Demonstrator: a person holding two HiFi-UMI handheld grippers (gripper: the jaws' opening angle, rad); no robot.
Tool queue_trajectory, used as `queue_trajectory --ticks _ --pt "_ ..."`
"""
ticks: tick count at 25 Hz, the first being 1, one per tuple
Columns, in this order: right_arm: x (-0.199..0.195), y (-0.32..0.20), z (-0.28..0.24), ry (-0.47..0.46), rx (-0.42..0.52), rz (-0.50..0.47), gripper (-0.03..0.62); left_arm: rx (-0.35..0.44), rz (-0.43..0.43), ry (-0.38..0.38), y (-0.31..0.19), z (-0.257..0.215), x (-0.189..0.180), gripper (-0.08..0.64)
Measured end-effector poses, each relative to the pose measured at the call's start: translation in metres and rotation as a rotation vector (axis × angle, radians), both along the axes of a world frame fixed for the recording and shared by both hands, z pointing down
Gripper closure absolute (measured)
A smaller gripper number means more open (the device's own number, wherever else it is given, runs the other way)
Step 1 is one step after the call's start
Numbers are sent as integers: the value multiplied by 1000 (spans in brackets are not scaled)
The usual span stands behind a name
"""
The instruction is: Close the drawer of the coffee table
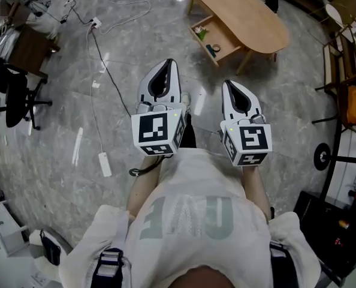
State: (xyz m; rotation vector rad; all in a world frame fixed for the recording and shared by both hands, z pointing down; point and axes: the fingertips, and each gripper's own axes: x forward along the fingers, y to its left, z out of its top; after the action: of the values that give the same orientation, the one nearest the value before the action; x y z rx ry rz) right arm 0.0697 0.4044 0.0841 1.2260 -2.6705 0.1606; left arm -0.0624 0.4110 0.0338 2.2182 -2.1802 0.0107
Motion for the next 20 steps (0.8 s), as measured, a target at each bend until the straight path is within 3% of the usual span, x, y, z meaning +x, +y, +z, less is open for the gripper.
queue_trajectory --ticks 6,14,20 --pt "-36 -105 -1 14 -4 12 586 -18 27 28 -101 5 -35 552" --pt "-119 -271 -33 0 25 34 586 23 89 -32 -268 -26 -107 552" --pt "-151 -361 -46 -12 47 78 586 29 115 -45 -359 -33 -134 552"
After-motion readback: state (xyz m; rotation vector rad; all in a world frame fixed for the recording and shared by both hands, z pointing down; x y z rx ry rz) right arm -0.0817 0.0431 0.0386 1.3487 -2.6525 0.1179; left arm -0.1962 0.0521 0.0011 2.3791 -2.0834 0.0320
